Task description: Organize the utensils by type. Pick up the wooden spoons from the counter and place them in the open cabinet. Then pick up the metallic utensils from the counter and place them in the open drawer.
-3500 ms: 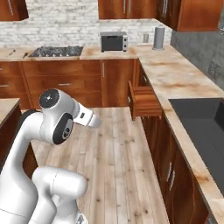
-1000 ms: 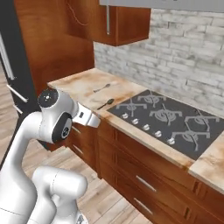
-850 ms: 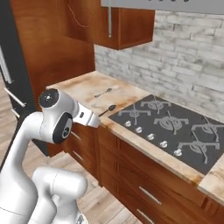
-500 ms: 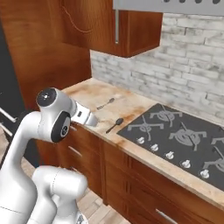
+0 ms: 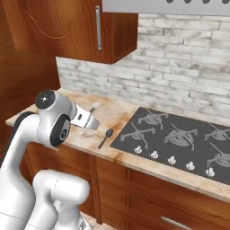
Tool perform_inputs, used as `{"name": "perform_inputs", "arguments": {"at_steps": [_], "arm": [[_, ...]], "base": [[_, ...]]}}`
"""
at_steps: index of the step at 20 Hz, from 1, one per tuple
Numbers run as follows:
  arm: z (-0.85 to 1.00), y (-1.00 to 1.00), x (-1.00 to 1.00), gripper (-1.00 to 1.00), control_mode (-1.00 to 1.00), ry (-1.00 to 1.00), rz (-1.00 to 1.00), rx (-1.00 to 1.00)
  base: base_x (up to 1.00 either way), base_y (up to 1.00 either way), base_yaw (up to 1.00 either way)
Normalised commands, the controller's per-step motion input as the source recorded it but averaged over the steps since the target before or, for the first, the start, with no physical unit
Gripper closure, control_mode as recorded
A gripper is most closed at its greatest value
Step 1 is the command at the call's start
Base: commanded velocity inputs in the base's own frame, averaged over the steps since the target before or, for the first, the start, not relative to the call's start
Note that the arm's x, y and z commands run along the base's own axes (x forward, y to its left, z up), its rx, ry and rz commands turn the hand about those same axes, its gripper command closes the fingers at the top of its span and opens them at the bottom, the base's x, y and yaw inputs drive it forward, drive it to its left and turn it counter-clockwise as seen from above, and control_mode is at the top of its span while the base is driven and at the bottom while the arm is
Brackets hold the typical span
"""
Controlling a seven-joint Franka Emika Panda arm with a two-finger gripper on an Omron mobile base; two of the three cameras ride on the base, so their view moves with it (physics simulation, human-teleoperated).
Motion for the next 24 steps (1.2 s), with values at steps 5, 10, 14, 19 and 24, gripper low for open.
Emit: {"name": "perform_inputs", "arguments": {"at_steps": [5, 10, 14, 19, 24], "arm": [[0.00, 0.00, 0.00, -1.00, 1.00, 0.00, 0.00, 0.00], [0.00, 0.00, 0.00, -1.00, 1.00, 0.00, 0.00, 0.00], [0.00, 0.00, 0.00, -1.00, 1.00, 0.00, 0.00, 0.00], [0.00, 0.00, 0.00, -1.00, 1.00, 0.00, 0.00, 0.00], [-0.08, 0.00, -0.03, -1.00, -1.00, 0.02, 0.00, -0.01]], "base": [[0.65, 0.28, -0.23], [0.33, 0.21, -0.15], [0.45, 0.29, -0.11], [0.54, 0.26, -0.14], [0.03, 0.02, -0.02]]}}
